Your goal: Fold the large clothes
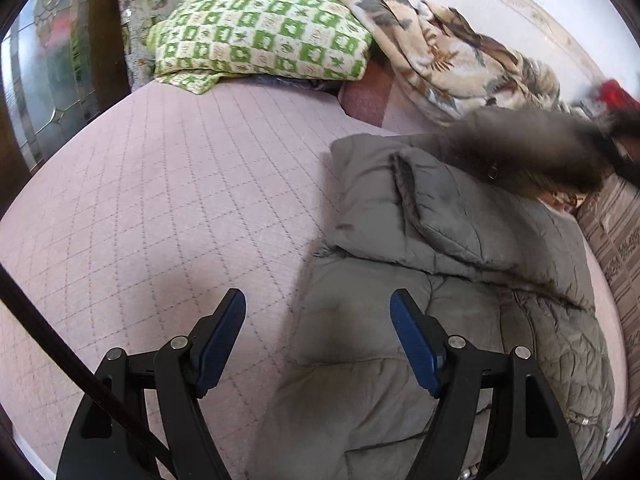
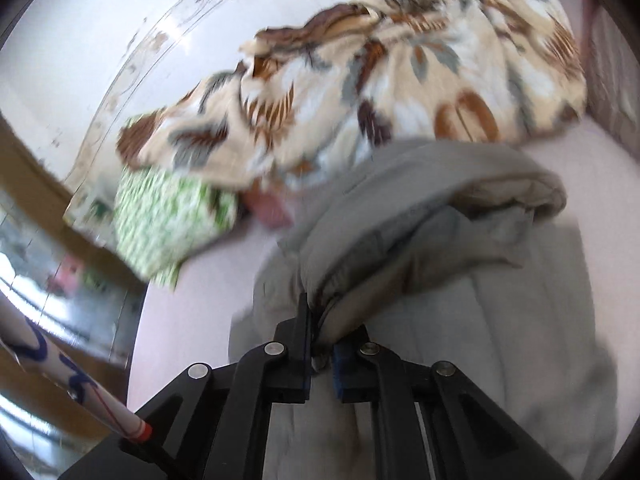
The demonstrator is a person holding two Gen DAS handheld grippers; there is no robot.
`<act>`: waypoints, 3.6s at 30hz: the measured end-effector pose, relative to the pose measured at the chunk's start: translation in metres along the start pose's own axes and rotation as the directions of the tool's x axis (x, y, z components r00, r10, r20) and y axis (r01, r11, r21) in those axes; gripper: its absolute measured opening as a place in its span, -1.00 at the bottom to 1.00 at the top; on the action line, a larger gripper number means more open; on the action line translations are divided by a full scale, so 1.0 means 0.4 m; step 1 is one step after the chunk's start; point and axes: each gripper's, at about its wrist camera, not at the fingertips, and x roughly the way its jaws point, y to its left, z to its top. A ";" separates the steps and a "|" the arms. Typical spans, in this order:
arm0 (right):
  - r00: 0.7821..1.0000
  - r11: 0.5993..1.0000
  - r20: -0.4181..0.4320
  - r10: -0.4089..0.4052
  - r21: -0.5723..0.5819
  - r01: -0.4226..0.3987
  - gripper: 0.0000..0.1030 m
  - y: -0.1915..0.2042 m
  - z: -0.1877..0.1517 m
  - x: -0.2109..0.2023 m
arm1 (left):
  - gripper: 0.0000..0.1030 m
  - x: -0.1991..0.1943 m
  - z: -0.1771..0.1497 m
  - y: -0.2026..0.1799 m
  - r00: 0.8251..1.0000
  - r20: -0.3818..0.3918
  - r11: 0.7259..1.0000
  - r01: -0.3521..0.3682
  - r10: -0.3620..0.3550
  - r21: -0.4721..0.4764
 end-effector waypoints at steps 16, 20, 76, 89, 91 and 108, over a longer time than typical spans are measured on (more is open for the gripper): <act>0.989 0.994 -0.128 -0.073 0.077 0.083 -0.27 -0.136 -0.256 0.107 | 0.43 -0.002 -0.014 0.033 1.000 0.000 0.998 -0.024 0.024 -0.055; 0.993 0.997 -0.081 -0.080 -0.030 0.078 -0.01 -0.112 -0.270 -0.044 | 0.43 -0.008 -0.009 0.035 1.000 0.003 0.998 -0.006 0.006 -0.060; 0.948 0.943 0.021 -0.318 -0.090 0.319 0.31 -0.529 -0.549 -0.454 | 0.43 -0.143 -0.189 0.119 0.986 -0.139 0.992 -0.101 0.089 -0.079; 0.994 0.951 -0.003 -0.108 0.290 0.104 0.49 -0.824 -0.595 -0.507 | 0.47 -0.044 -0.219 0.163 0.952 -0.221 0.957 0.157 -0.212 -0.243; 0.999 0.943 -0.015 -0.039 0.330 0.042 0.51 -0.834 -0.601 -0.477 | 0.47 -0.042 -0.234 0.158 0.914 -0.229 0.919 0.261 -0.334 -0.297; 0.987 0.972 -0.141 0.074 0.231 -0.040 0.51 -0.715 -0.691 -0.444 | 0.47 -0.033 -0.230 0.156 0.878 -0.245 0.899 0.347 -0.412 -0.269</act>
